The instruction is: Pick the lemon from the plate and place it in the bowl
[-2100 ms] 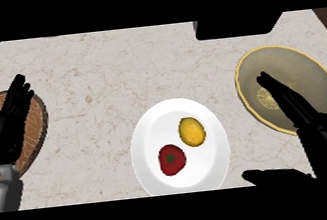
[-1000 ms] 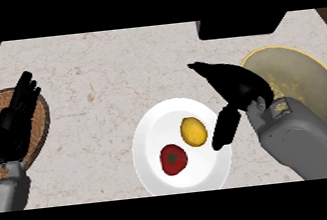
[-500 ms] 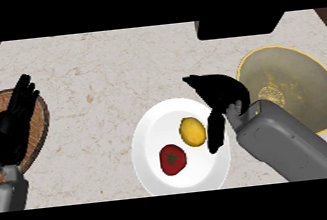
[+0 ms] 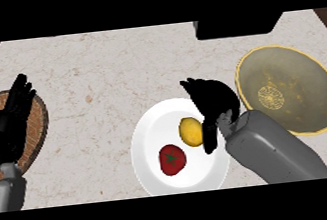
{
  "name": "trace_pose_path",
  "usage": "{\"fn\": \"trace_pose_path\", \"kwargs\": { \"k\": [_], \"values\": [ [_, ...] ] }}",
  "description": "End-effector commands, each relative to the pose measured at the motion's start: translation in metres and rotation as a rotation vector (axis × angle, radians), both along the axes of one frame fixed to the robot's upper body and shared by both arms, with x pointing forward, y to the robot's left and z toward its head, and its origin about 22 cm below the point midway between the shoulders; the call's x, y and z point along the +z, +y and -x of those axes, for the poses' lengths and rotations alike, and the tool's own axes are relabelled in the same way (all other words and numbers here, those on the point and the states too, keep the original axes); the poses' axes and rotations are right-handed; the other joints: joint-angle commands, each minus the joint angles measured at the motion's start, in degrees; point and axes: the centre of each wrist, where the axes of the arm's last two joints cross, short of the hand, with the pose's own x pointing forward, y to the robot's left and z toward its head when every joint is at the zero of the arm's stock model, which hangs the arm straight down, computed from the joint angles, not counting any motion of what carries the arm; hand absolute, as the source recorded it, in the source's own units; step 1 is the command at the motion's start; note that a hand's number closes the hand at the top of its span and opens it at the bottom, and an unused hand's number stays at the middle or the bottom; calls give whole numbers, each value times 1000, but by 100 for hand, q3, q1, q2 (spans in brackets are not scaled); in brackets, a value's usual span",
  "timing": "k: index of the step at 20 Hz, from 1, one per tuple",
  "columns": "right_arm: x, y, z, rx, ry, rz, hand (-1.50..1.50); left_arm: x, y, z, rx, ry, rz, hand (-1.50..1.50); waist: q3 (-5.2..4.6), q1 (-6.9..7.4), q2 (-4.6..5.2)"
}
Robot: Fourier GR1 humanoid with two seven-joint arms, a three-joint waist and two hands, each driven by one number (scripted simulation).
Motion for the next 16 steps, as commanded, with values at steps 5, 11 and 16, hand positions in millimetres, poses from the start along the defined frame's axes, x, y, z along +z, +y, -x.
{"fn": "trace_pose_path", "kwargs": {
  "k": [5, 11, 16],
  "values": [
    [-18, 14, 6, -18, 61, 45, -150, 0, 17, -8, 14, -5, -2, 0, 0, -8, 2],
    [-47, 3, 23, -47, 74, 17, -150, -6, 1, 10, 4, 2, 0, 0, 1, -5, -4],
    [-53, 14, 19, -43, 45, 30, -150, 9, 20, -5, -1, -4, 3, 0, 1, -4, 0]
  ]
}}
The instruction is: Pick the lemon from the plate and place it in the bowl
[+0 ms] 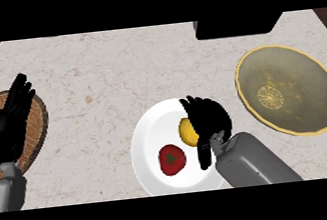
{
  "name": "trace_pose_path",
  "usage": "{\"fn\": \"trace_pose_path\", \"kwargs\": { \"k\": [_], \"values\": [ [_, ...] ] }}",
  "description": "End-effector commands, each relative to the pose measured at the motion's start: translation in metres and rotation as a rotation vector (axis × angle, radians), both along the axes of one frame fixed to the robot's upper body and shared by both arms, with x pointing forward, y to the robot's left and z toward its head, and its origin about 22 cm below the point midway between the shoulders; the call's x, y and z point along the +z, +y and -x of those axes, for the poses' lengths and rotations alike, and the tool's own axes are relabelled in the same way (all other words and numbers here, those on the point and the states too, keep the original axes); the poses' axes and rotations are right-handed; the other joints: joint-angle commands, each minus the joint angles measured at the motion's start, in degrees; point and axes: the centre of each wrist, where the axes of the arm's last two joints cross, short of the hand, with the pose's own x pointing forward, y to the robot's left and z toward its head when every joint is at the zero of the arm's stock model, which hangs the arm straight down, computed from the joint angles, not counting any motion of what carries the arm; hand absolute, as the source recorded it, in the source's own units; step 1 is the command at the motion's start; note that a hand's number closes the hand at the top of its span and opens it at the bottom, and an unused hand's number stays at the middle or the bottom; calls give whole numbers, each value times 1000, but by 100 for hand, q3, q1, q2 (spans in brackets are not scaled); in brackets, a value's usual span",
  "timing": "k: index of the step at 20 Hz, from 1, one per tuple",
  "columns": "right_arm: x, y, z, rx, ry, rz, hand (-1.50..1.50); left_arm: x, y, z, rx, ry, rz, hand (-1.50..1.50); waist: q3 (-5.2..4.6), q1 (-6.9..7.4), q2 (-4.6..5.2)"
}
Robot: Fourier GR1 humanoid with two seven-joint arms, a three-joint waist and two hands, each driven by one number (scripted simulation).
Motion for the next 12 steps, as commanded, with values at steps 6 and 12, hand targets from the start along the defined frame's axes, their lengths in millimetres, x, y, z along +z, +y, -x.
{"fn": "trace_pose_path", "kwargs": {
  "k": [6, 12],
  "values": [
    [-37, 4, -14, -7, 103, -17, 150, 10, -3, 4, -13, 11, -2, 0, 2, 30, 1],
    [-33, 7, -37, 66, 65, -75, 150, 10, -11, 4, 2, -14, -25, 0, 2, 44, 6]
  ]
}}
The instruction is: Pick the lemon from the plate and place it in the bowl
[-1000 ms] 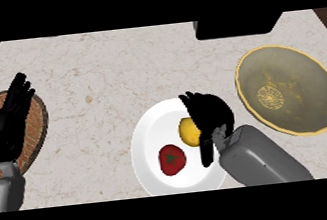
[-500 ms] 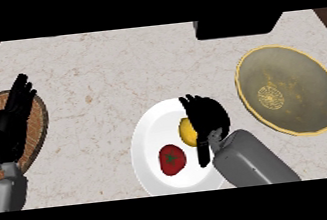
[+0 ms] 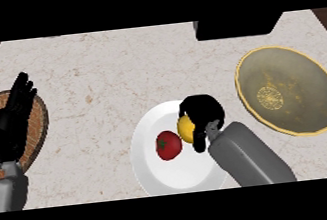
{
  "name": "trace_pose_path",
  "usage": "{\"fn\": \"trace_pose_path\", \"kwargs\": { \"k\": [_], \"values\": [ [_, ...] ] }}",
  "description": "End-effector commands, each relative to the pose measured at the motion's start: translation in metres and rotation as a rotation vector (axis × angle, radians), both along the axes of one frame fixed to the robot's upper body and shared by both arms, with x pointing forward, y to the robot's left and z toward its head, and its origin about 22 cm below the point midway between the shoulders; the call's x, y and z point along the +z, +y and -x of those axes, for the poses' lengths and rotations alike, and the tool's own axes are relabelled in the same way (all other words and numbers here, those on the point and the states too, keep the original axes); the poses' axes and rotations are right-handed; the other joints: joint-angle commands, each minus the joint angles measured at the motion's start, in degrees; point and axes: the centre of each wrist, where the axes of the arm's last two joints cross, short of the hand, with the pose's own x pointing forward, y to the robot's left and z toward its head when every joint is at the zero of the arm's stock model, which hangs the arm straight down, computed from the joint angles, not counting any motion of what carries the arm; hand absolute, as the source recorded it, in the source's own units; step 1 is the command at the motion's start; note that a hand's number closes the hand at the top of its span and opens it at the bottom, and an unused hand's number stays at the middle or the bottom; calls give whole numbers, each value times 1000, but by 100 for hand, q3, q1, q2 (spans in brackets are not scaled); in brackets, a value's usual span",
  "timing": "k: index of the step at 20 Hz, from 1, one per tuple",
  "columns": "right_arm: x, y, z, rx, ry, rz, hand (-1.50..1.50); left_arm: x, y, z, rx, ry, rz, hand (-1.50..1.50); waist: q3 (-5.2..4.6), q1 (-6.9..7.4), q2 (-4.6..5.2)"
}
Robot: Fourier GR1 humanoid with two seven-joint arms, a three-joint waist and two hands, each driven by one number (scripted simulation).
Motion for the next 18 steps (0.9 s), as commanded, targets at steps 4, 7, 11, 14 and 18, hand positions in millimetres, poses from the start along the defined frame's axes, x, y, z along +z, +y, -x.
{"fn": "trace_pose_path", "kwargs": {
  "k": [4, 7, 11, 14, 18],
  "values": [
    [-20, 10, 5, 32, -24, -54, 150, -8, 13, 2, 1, -9, 32, 0, 21, 16, 35],
    [-24, 18, 6, -6, -74, -47, 150, -12, -26, 6, 2, -18, 5, 0, 23, 38, 37],
    [-6, 6, 0, -22, -186, 3, 150, -6, 19, 3, 19, 1, 6, 0, 20, -15, 29],
    [16, -7, -41, -435, -248, 10, 150, -8, -10, -1, -12, 7, 22, 0, 21, 55, 53],
    [45, -10, -67, -823, -295, 79, 150, -2, -17, -6, -29, -17, 19, 0, 14, 159, 81]
  ]
}}
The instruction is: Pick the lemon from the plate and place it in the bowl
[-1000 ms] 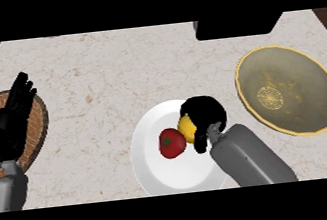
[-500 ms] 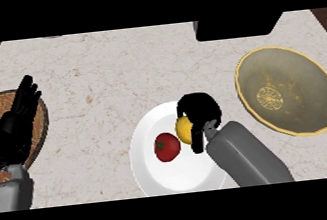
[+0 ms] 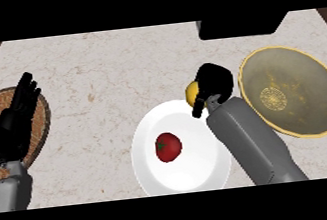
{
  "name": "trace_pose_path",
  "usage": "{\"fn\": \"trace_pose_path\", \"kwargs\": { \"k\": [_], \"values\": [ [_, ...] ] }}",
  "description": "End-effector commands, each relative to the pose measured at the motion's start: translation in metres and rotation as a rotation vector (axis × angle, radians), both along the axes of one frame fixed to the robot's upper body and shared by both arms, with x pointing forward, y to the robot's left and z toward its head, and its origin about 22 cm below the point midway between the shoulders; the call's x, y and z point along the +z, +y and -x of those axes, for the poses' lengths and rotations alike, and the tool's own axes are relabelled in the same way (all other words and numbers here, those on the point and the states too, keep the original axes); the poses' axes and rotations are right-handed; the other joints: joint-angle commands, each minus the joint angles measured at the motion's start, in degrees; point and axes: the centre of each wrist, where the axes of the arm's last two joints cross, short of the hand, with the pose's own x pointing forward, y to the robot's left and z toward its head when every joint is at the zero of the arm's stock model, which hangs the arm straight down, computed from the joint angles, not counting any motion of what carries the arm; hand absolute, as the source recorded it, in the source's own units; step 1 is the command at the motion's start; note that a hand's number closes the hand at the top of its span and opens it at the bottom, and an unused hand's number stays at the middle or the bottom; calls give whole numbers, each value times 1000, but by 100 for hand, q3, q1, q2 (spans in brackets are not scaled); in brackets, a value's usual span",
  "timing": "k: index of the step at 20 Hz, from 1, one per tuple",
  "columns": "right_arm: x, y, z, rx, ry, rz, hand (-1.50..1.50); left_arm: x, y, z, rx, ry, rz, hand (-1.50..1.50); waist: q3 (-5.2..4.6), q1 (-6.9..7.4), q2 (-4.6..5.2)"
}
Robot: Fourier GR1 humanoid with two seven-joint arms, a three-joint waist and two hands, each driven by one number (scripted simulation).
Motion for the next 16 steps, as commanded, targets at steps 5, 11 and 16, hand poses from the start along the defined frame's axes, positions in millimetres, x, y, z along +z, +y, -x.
{"fn": "trace_pose_path", "kwargs": {
  "k": [5, 11, 16],
  "values": [
    [71, 34, -34, -439, -249, 156, 150, 4, -8, -8, -14, 5, 4, 0, -4, 116, 0],
    [150, 49, -41, -547, -584, 259, 150, 2, 7, -1, 7, 6, -10, 0, -9, -27, -68],
    [174, 54, -37, -609, -627, 266, 150, 8, 3, 1, 7, 13, 0, 0, 4, -90, -78]
  ]
}}
